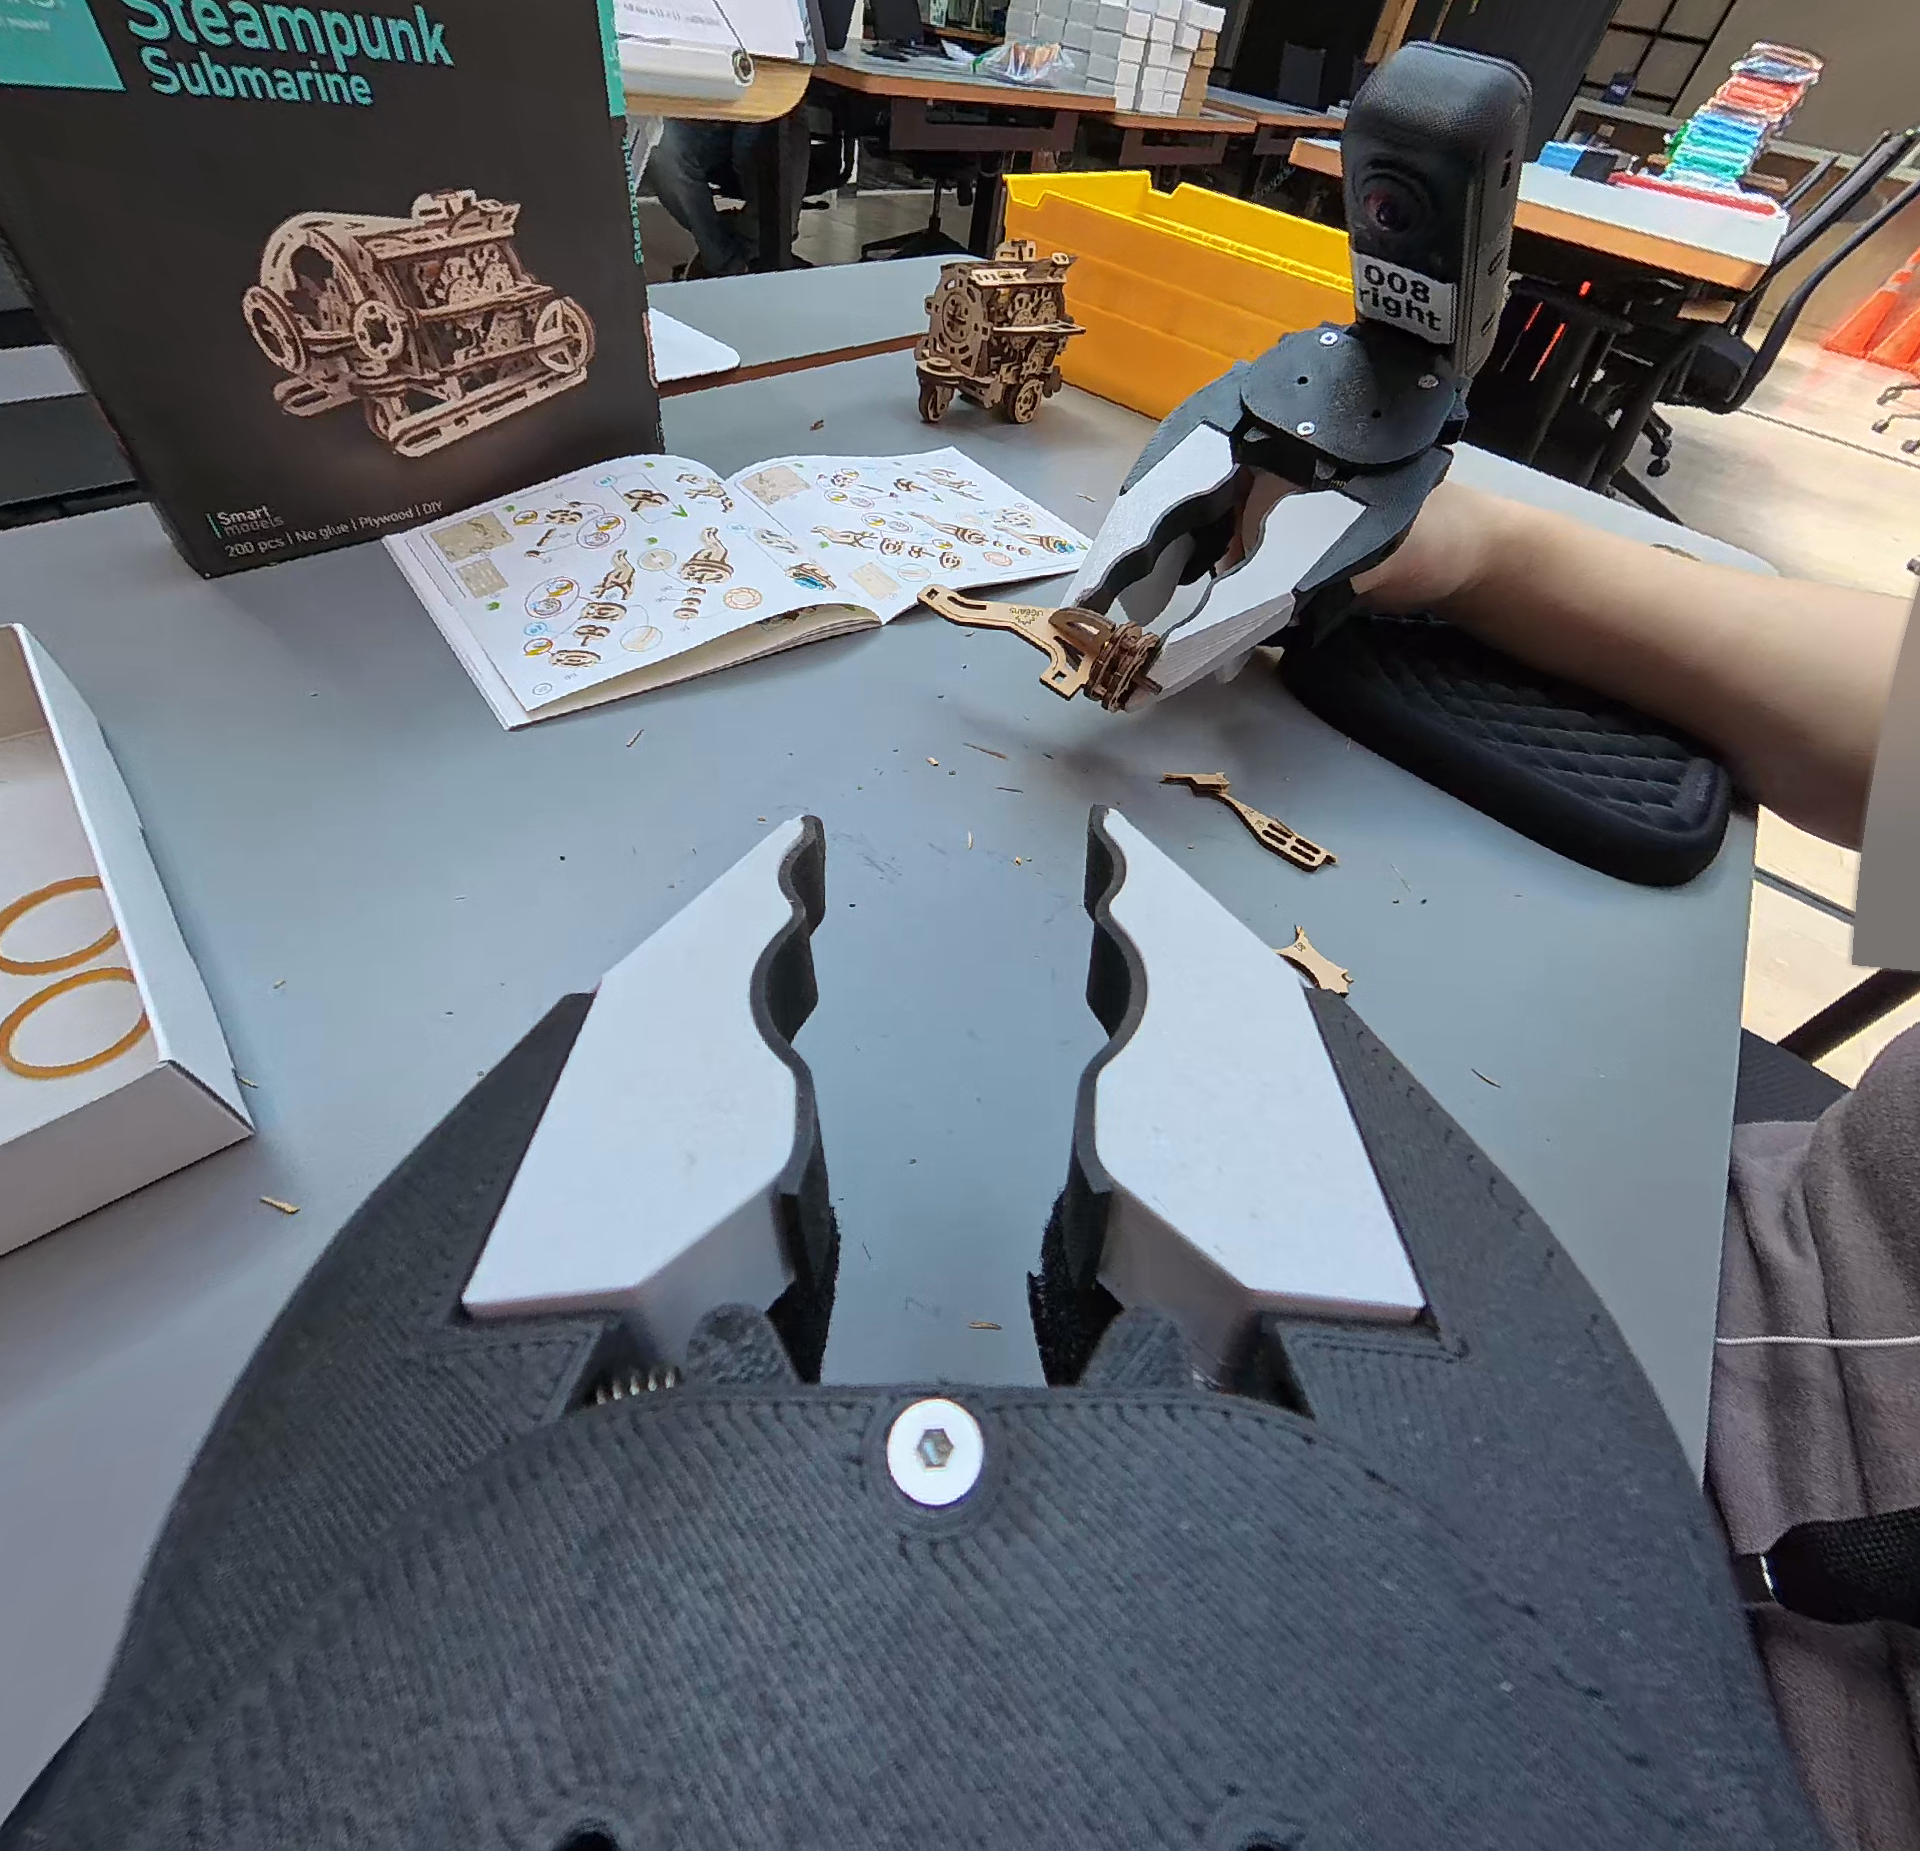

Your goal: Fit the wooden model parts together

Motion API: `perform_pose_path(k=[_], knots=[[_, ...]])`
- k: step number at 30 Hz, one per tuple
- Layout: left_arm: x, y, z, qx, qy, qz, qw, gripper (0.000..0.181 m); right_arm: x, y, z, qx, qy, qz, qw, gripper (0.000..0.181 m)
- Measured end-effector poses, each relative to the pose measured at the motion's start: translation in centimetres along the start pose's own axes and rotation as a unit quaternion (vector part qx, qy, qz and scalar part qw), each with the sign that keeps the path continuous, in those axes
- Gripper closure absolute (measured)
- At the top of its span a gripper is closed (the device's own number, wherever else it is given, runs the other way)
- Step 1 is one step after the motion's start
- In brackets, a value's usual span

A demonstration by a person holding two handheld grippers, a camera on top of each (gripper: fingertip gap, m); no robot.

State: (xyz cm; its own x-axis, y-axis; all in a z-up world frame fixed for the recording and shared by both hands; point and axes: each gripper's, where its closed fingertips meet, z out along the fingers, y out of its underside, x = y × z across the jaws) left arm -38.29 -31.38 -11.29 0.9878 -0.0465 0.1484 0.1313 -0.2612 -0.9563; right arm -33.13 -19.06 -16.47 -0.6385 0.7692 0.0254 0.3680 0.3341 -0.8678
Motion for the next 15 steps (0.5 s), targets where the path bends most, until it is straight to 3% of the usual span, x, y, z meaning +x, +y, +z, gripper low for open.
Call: perform_pose_path(k=[15], knots=[[-0.52,-0.41,-0.4,0.023,0.016,-0.041,0.999,0.133,1.02,0.3,-0.48,0.012,0.007,0.017,1.0,0.149]])
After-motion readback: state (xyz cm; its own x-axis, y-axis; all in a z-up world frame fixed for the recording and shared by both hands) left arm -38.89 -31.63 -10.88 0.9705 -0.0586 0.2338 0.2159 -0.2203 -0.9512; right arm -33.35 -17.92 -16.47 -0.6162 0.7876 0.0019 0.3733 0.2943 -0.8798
